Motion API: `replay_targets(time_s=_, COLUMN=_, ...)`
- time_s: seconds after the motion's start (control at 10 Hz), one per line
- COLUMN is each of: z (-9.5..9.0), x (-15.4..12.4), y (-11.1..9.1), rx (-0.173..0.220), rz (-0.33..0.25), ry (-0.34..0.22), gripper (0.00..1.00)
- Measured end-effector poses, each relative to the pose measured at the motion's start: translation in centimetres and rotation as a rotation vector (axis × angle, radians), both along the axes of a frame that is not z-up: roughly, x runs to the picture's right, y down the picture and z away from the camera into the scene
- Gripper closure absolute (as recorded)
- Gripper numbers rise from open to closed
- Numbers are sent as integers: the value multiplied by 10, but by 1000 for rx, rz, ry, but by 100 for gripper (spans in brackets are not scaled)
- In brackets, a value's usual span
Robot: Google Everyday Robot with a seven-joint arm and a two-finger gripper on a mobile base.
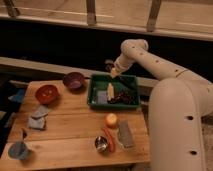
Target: Wipe tray with brush
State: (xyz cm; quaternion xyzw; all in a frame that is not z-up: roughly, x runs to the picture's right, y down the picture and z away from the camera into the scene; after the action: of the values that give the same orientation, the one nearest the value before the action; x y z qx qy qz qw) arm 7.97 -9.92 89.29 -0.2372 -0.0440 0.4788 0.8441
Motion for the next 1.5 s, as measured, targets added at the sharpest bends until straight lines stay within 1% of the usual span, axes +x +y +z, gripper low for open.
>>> replay_targets(time_s=0.2, z=10, x=-32, y=-6, rx=9, rz=-20, ry=-45, gripper=100)
replay_targets(time_s=0.3, z=14, x=-48, y=-4, rx=5, rz=-34, ry=-70, gripper=100)
replay_targets(time_s=0.4, z=15, x=-54, y=-1, rx=-2, rz=-44, ry=-76, gripper=100)
replay_targets(time_s=0.5, z=14, x=-58, y=5, rx=-17, rz=-58, ry=-76, gripper=100)
replay_targets(time_s=0.6, z=11, x=-59, y=10, rx=-27, rz=-64, ry=-71, gripper=100)
replay_targets(time_s=0.7, z=7, x=-52, y=16, rx=-40, rz=-69, ry=-54, gripper=100)
replay_targets(time_s=0.8, z=2, x=-41, y=22, rx=-53, rz=-72, ry=-34, gripper=100)
replay_targets(time_s=0.9, z=-3, x=-24, y=30, rx=-68, rz=-75, ry=1, gripper=100)
replay_targets(time_s=1.0, z=-5, x=-13, y=33, rx=-72, rz=-76, ry=23, gripper=100)
replay_targets(time_s=1.1, z=-6, x=0, y=34, rx=-71, rz=-74, ry=45, gripper=100)
replay_targets(time_s=1.3, z=0, x=6, y=29, rx=-57, rz=-77, ry=64, gripper=100)
replay_targets(time_s=1.4, z=4, x=3, y=25, rx=-50, rz=-82, ry=68, gripper=100)
replay_targets(time_s=1.5, z=9, x=-7, y=20, rx=-44, rz=-93, ry=66, gripper=100)
